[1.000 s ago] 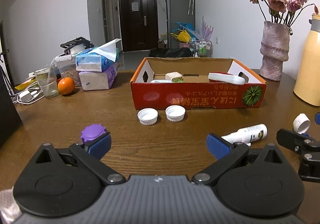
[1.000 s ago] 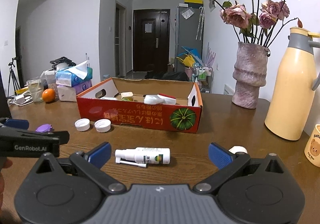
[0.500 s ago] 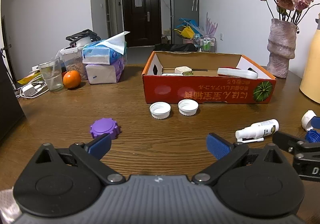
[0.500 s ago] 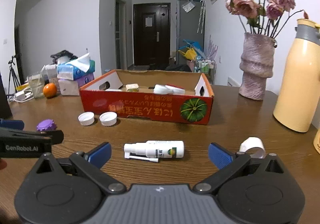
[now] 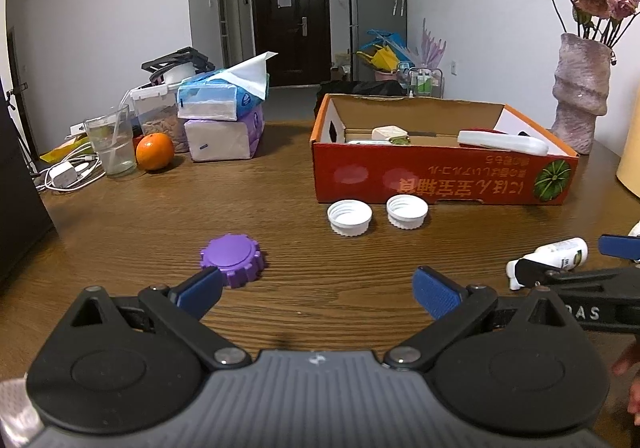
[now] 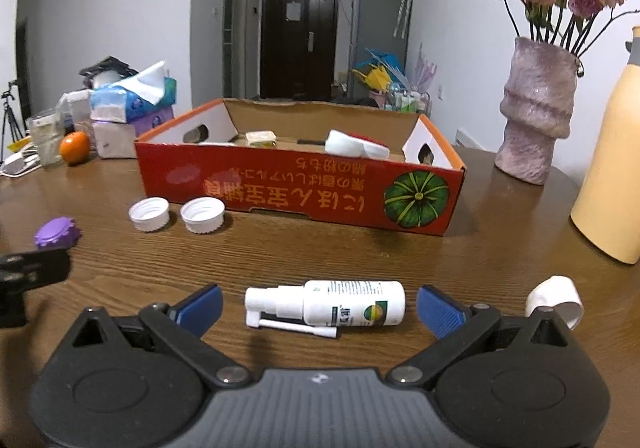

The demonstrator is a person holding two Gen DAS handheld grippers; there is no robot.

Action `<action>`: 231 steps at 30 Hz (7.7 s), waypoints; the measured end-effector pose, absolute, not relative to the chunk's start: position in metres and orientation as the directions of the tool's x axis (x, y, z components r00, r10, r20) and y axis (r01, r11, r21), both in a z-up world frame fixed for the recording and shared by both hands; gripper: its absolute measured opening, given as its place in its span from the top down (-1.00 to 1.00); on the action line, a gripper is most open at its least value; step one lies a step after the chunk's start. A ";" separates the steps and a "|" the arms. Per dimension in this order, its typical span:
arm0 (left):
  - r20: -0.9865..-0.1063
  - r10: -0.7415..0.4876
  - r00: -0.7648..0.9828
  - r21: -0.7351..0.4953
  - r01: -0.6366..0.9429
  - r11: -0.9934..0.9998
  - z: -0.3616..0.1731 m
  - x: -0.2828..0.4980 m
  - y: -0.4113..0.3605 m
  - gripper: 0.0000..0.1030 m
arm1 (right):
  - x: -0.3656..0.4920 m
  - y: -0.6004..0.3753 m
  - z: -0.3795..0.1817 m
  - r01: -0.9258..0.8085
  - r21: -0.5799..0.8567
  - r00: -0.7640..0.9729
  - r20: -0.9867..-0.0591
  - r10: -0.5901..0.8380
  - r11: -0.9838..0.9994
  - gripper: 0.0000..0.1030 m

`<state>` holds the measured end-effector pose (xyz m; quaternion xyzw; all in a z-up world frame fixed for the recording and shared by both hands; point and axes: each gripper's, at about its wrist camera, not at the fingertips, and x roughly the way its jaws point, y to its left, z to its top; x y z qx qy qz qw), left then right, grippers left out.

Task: Organize rigid objects
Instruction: 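Close the right gripper on the small white spray bottle while the left tool approaches the purple cap, then lower the left tool onto the purple ridged cap, then close the left gripper on the purple ridged cap, then lift and carry the white spray bottle and purple cap toward the cardboard box, then lower the white spray bottle and purple cap into the cardboard box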

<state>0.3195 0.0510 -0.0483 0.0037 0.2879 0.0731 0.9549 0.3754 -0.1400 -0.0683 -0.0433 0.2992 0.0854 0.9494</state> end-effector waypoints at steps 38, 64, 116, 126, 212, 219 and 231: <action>-0.590 0.194 0.784 0.075 -0.186 0.980 -0.069 0.373 0.111 -1.00 | 0.400 -0.155 -0.082 -0.130 0.052 0.801 -0.584 0.136 0.990 -0.88; -0.641 0.123 0.758 -0.011 -0.170 0.985 -0.085 0.395 0.132 -0.07 | 0.399 -0.158 -0.081 -0.116 0.071 0.810 -0.571 0.135 0.991 -0.88; -0.461 0.041 0.886 -0.073 -0.083 0.994 -0.034 0.331 0.040 -0.08 | 0.345 -0.161 -0.035 -0.184 0.119 0.901 -0.377 0.216 0.976 -0.88; -0.432 0.051 0.901 -0.061 -0.086 0.994 -0.024 0.329 0.025 -0.08 | 0.340 -0.166 -0.027 -0.188 0.125 0.914 -0.340 0.220 0.974 -0.88; -0.448 0.113 0.887 0.055 -0.099 0.994 -0.017 0.562 0.013 -0.08 | 0.562 -0.152 -0.012 -0.117 0.077 0.902 -0.408 0.138 0.990 -0.88; -0.490 0.080 0.868 0.072 -0.051 0.996 -0.026 0.573 0.009 -0.08 | 0.577 -0.154 -0.014 -0.104 0.067 0.892 -0.436 0.123 0.992 -0.88; -0.517 0.065 0.854 0.072 -0.032 0.997 -0.035 0.576 0.009 -0.08 | 0.583 -0.154 -0.018 -0.106 0.064 0.879 -0.461 0.124 0.992 -0.88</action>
